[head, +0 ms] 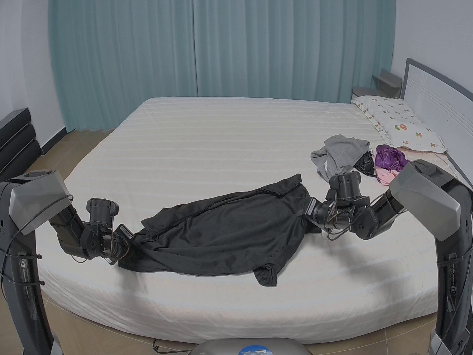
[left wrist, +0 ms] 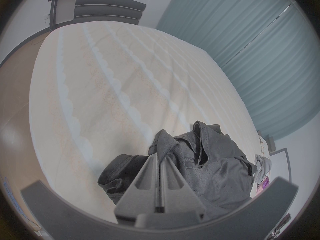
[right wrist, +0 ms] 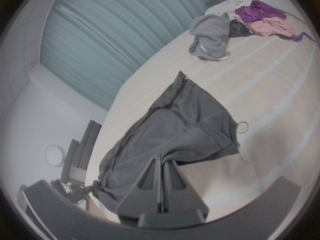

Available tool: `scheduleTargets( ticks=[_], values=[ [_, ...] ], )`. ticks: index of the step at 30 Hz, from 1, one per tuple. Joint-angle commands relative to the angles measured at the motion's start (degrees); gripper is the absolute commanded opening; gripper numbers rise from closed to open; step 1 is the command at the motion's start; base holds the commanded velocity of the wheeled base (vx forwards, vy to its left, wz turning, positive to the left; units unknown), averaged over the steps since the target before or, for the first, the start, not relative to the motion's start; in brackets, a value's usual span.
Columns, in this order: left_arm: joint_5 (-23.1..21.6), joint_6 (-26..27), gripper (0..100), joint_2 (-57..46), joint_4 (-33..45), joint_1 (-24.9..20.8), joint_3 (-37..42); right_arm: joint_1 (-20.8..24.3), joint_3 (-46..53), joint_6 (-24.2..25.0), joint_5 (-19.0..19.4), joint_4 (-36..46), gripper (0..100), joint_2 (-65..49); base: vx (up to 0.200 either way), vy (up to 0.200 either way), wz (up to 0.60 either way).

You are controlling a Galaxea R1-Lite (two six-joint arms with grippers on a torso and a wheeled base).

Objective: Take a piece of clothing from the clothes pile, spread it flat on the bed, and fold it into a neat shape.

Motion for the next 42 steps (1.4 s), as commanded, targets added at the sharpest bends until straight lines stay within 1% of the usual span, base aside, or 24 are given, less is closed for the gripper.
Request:
scheduleTargets(
  ticks=[1,3,4,5,8,9,13,17,19,21,25,26,27,28,30,32,35,38,39,42],
  values=[
    [0.1,-0.1,0,0.1,-0.1,0.0,0.2,2.5,-9.2,4.9,-1.5,4.9,0,1.3,0.000,0.000,0.00],
    [0.1,-0.1,0,0.1,-0.1,0.0,0.2,3.2,-13.0,6.7,-3.3,7.0,0,2.6,0.000,0.000,0.00],
    [0.1,-0.1,0,0.1,-0.1,0.0,0.2,3.2,-13.0,6.7,-3.3,7.0,0,2.6,0.000,0.000,0.00],
    [0.1,-0.1,0,0.1,-0.1,0.0,0.2,4.1,-18.2,7.8,-6.3,9.8,0,5.3,0.000,0.000,0.00],
    [0.2,-0.8,0,0.2,-0.2,0.0,0.1,5.2,-22.8,7.8,-8.8,12.0,0,8.8,0.000,0.000,0.00],
    [0.2,-0.9,0,0.1,-0.2,0.0,0.1,5.4,-23.7,7.8,-9.1,12.5,100,9.6,0.000,0.000,0.00],
    [0.2,-1.0,0,0.1,-0.2,0.0,0.1,5.9,-24.8,7.7,-9.4,13.1,100,11.3,0.000,0.000,0.00],
    [0.2,-1.0,0,0.2,-0.2,0.0,0.1,5.6,-22.7,7.4,-9.5,13.1,100,9.8,0.000,0.000,0.00],
    [0.2,-1.0,0,0.1,-0.2,0.0,0.1,5.0,-19.8,6.3,-8.8,12.7,100,7.9,0.000,0.000,0.00],
    [0.2,-1.1,0,0.1,-0.2,0.0,0.1,4.3,-16.7,4.2,-8.3,12.4,100,6.1,0.000,0.000,0.00],
    [0.2,-1.1,0,0.1,-0.2,0.0,0.2,2.8,-10.2,-3.0,-6.5,11.8,100,3.1,0.000,0.000,0.00],
    [0.2,-1.1,0,0.1,-0.2,0.0,0.1,2.7,-8.5,-3.7,-5.7,11.3,100,2.3,0.000,0.000,0.00],
    [0.2,-1.1,0,0.1,-0.2,0.0,0.1,2.7,-8.5,-3.7,-5.7,11.3,100,2.3,0.000,0.000,0.00],
    [0.2,-1.1,0,0.1,-0.2,0.0,0.1,2.7,-5.0,-4.5,-4.3,10.2,100,0.9,0.000,0.000,0.00],
    [0.2,-1.1,0,0.1,-0.2,0.0,0.2,2.7,-2.8,-4.8,-3.6,9.5,100,0.0,0.000,0.000,0.00],
    [0.2,-1.1,0,0.1,-0.2,0.0,0.2,2.7,1.4,-7.7,-1.6,7.6,100,-0.9,0.000,0.000,0.00],
    [0.2,-1.1,0,0.1,-0.2,0.0,0.3,2.9,5.3,-12.1,-0.7,5.4,100,-0.6,0.000,0.000,0.00],
    [0.2,-1.1,0,0.1,-0.2,0.0,0.2,3.1,5.8,-12.8,-0.5,4.8,100,-0.5,0.000,0.000,0.00],
    [0.2,-1.1,0,0.1,-0.2,0.0,0.3,4.6,6.0,-13.2,-0.5,2.5,100,1.0,0.000,0.000,0.00],
    [0.2,-1.1,0,0.1,-0.2,0.0,0.3,6.3,5.4,-14.1,-0.9,2.4,100,2.9,0.000,0.000,0.00]
  ],
)
